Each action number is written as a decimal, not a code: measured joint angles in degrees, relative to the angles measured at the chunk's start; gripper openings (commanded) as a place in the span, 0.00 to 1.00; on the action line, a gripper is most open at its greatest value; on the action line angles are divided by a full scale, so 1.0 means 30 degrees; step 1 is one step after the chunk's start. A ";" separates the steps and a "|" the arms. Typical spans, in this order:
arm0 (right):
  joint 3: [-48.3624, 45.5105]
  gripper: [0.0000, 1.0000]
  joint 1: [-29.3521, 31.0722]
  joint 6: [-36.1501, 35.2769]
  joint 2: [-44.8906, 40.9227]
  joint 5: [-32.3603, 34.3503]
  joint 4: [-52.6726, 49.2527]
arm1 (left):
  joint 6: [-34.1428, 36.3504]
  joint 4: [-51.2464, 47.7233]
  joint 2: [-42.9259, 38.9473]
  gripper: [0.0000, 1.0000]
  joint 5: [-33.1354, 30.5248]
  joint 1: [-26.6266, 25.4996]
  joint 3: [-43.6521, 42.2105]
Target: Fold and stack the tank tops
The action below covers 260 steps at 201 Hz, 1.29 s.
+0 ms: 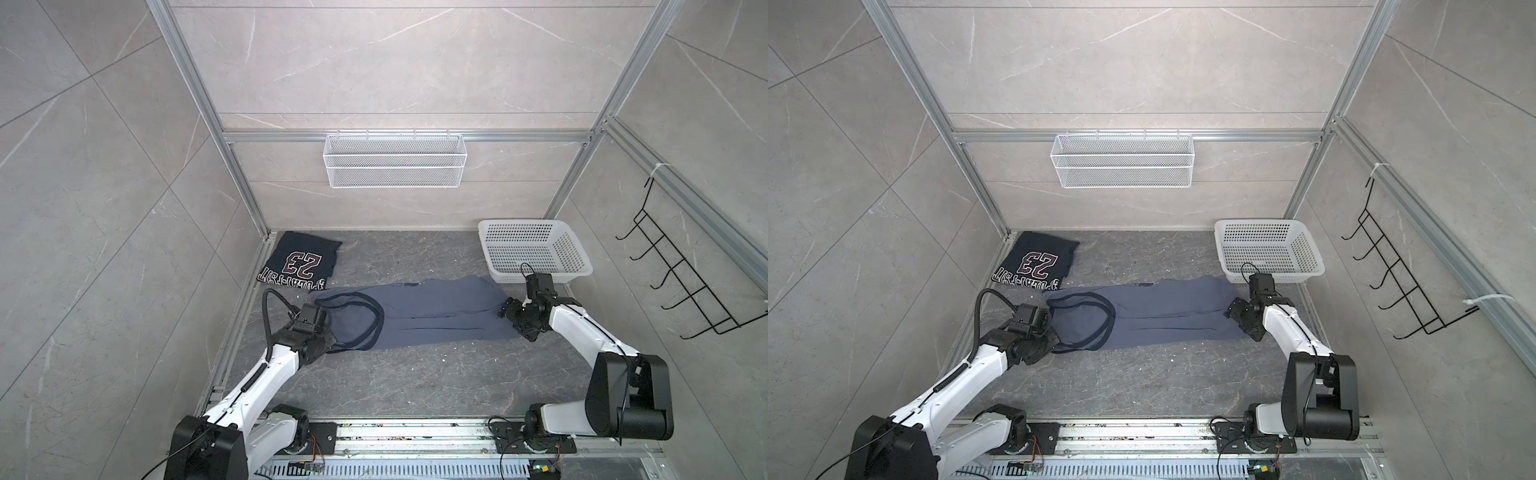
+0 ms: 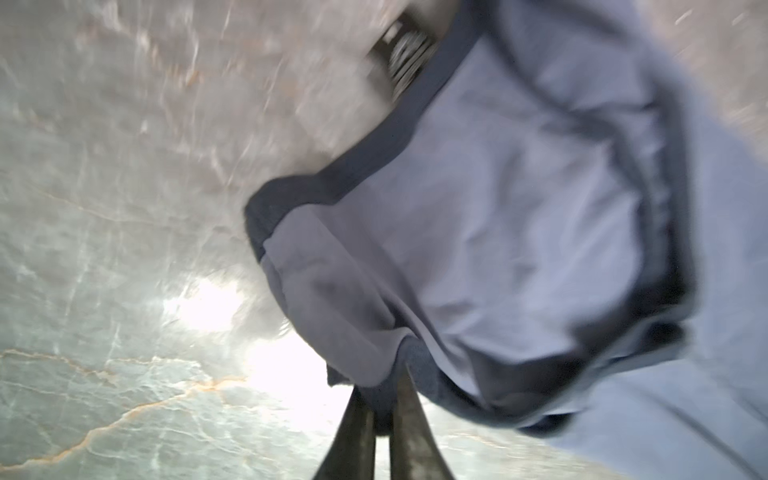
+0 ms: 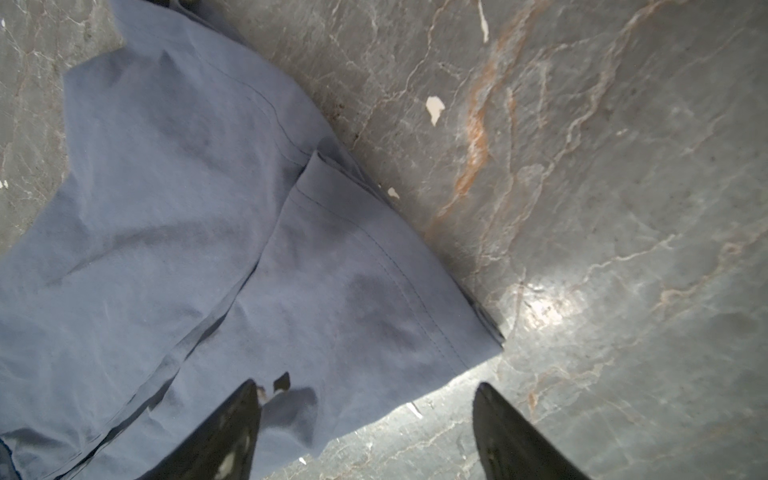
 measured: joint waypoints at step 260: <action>0.1195 0.81 0.1989 -0.0750 -0.1450 0.0590 -0.1341 | 0.0233 -0.0656 -0.1778 0.78 0.3198 0.8364 0.0678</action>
